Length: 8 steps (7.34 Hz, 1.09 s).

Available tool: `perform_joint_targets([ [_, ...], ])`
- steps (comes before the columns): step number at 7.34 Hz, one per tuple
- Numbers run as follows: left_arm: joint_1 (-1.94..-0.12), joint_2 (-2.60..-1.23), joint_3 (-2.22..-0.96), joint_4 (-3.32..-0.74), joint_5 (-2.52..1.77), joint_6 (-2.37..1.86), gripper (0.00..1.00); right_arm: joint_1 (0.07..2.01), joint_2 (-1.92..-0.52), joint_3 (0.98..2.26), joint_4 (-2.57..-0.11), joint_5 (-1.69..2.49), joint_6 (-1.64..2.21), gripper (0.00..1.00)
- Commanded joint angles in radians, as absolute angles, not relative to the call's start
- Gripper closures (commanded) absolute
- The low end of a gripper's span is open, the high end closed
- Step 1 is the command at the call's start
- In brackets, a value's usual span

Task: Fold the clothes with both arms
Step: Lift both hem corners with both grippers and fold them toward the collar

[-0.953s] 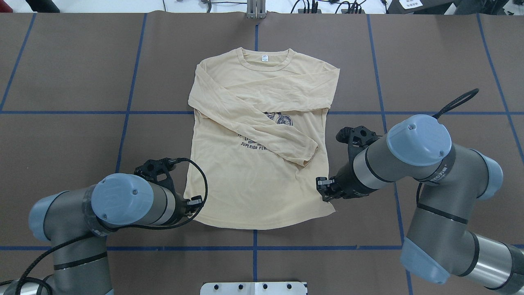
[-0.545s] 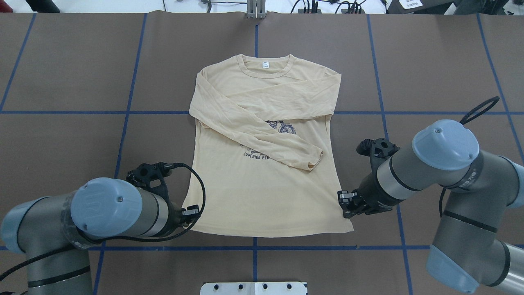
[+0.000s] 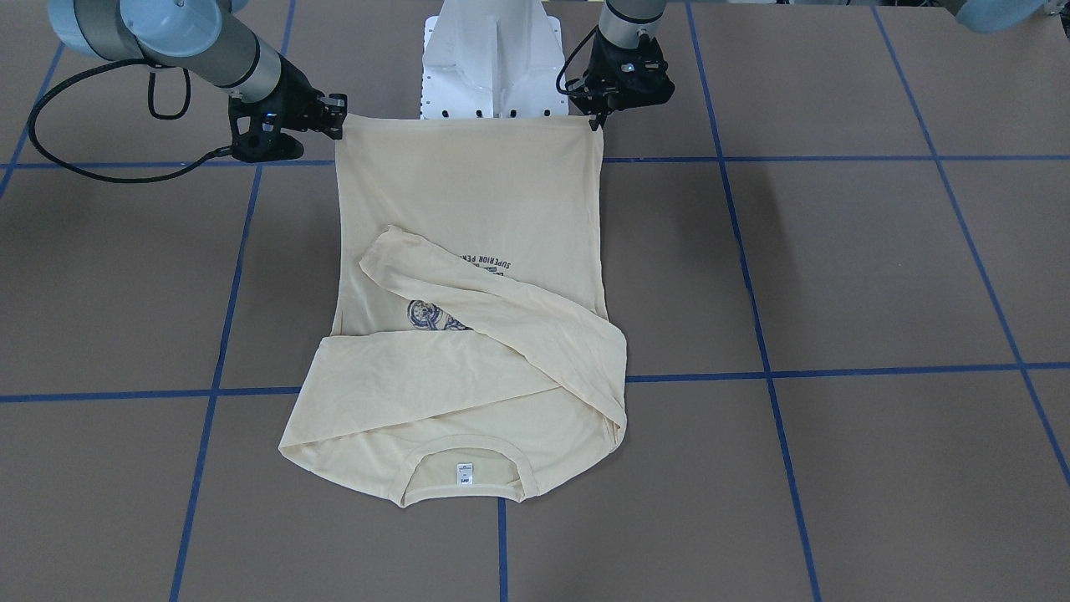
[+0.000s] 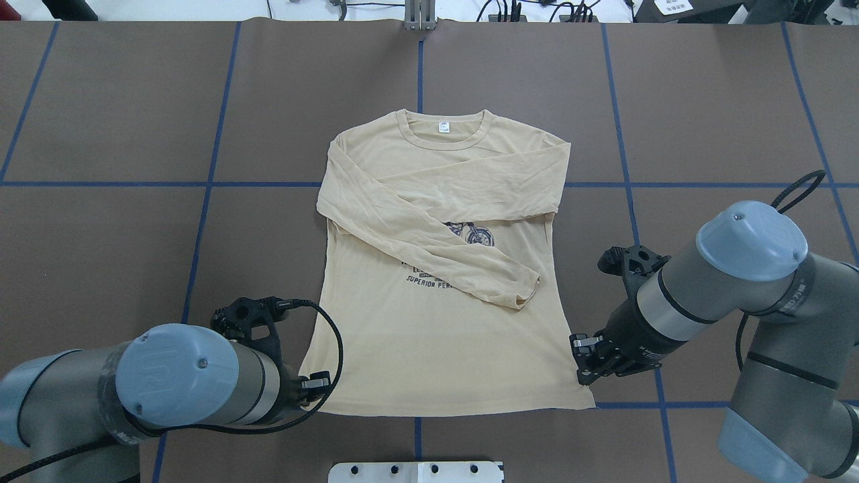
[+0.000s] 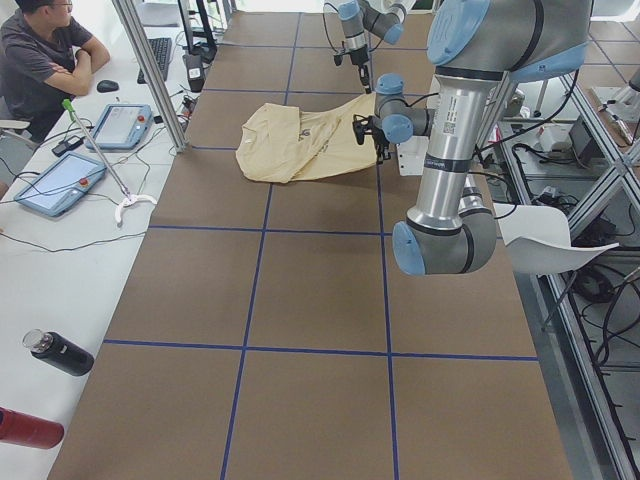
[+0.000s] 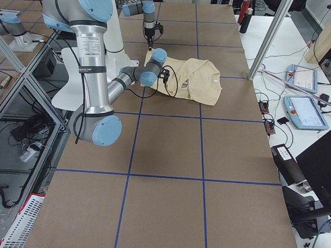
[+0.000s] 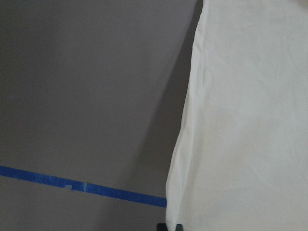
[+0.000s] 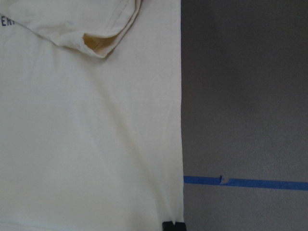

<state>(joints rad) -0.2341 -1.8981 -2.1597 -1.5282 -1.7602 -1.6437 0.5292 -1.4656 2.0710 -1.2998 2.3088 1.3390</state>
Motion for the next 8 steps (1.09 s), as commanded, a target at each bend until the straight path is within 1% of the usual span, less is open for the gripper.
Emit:
perform_joint_targets([
  [1,-0.318,-1.943,-2.158,-1.522,-1.773,-1.613,1.0,0.627,-1.415,2.039,-1.299,2.313,1.322,1.0],
  [2,-0.418,-1.982,-2.151,-1.496,-1.82,-1.526,1.0,0.682,-1.37,2.005,-1.301,2.313,1.318,1.0],
  [3,-0.545,-1.991,-2.134,-1.493,-1.885,-1.414,1.0,0.74,-1.302,1.935,-1.302,2.312,1.318,1.0],
  [4,-0.637,-2.005,-2.087,-1.497,-1.937,-1.341,1.0,0.809,-1.222,1.858,-1.307,2.315,1.315,1.0],
  [5,-0.713,-2.078,-1.991,-1.505,-1.94,-1.309,1.0,0.884,-1.147,1.777,-1.305,2.309,1.261,1.0],
  [6,-0.756,-2.161,-1.864,-1.523,-1.94,-1.261,1.0,0.937,-1.084,1.685,-1.307,2.304,1.17,1.0],
  [7,-0.793,-2.205,-1.738,-1.631,-1.94,-1.252,1.0,0.974,-1.004,1.557,-1.304,2.303,1.142,1.0],
  [8,-0.795,-2.22,-1.591,-1.787,-1.937,-1.252,1.0,0.976,-0.944,1.449,-1.302,2.277,1.126,1.0],
])
